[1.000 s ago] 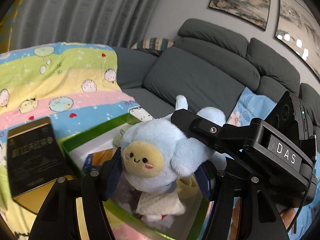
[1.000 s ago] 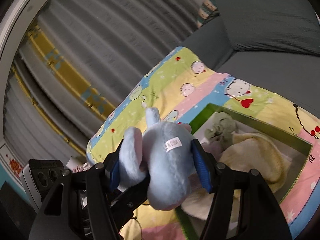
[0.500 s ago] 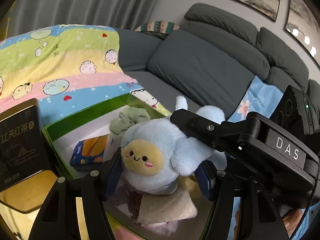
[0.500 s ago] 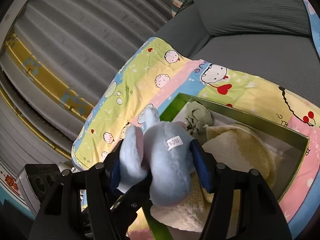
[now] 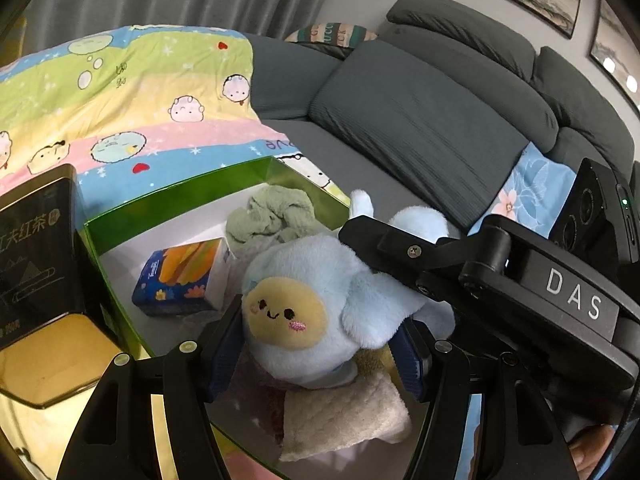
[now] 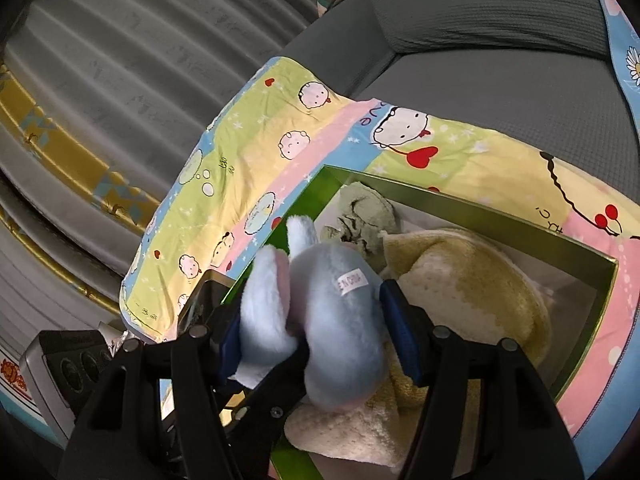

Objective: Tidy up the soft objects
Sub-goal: 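Lower the plush elephant into the white box and open the right gripper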

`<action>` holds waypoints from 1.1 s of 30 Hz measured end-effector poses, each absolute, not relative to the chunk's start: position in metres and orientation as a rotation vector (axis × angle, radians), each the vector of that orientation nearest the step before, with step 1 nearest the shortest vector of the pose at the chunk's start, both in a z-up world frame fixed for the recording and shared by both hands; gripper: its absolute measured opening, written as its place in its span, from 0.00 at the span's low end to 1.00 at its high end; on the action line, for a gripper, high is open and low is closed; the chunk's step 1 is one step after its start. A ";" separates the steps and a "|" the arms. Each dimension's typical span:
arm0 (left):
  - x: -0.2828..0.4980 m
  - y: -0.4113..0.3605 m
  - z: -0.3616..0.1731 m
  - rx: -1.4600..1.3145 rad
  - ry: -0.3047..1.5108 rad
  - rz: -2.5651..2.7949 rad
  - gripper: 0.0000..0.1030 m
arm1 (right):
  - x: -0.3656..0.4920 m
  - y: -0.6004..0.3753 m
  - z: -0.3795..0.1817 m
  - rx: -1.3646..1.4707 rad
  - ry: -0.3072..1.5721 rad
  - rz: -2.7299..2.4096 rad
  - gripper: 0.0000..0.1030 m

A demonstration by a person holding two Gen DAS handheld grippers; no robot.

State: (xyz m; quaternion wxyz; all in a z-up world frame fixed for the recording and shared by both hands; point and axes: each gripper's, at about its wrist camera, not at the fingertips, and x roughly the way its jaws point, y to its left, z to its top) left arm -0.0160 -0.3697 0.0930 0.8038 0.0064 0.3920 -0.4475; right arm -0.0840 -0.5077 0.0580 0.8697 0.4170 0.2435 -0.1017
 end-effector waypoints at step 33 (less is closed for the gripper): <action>-0.041 -0.326 0.120 -0.029 0.775 -0.950 0.81 | -0.114 -0.503 0.069 0.833 0.476 -0.356 0.81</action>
